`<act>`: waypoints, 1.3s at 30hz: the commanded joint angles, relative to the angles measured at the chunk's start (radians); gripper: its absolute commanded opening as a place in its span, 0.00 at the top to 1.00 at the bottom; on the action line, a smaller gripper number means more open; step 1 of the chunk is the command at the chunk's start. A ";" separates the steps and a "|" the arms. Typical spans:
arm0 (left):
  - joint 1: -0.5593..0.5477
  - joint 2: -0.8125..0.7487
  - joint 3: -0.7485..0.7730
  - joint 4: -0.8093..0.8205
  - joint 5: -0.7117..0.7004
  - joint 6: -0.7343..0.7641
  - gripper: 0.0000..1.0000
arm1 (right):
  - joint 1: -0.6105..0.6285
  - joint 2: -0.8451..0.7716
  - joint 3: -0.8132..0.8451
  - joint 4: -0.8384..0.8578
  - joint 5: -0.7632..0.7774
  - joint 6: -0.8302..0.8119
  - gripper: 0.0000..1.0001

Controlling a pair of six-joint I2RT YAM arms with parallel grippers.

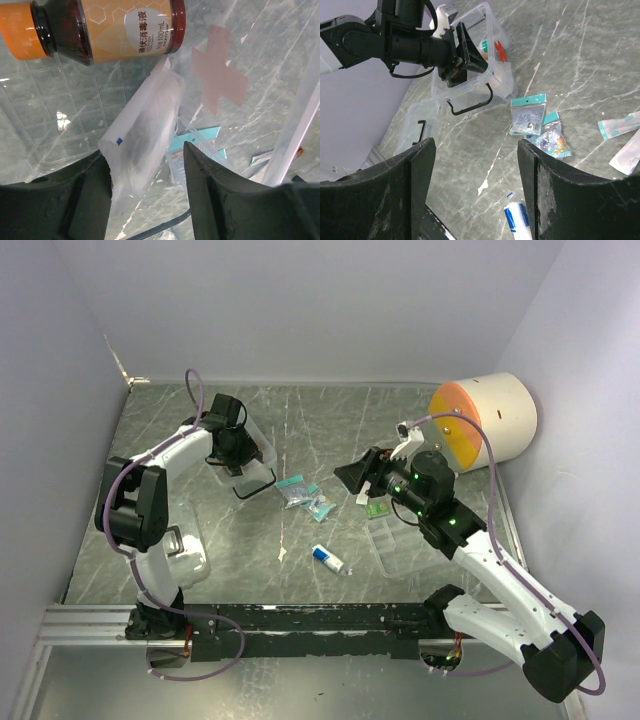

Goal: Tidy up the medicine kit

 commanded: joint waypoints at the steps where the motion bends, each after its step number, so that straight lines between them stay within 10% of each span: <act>1: -0.006 -0.036 0.016 -0.007 -0.042 0.065 0.33 | 0.004 -0.004 -0.009 0.035 0.031 -0.021 0.34; 16: -0.008 -0.083 0.034 -0.100 -0.126 0.261 0.21 | 0.004 -0.034 -0.011 0.011 0.063 -0.006 0.32; 31: -0.018 -0.143 0.069 -0.131 -0.103 0.352 0.33 | 0.004 -0.005 0.141 -0.216 0.126 -0.075 0.30; 39: -0.054 -0.426 -0.003 -0.019 0.003 0.434 0.37 | 0.004 0.108 0.141 -0.299 0.145 -0.015 0.34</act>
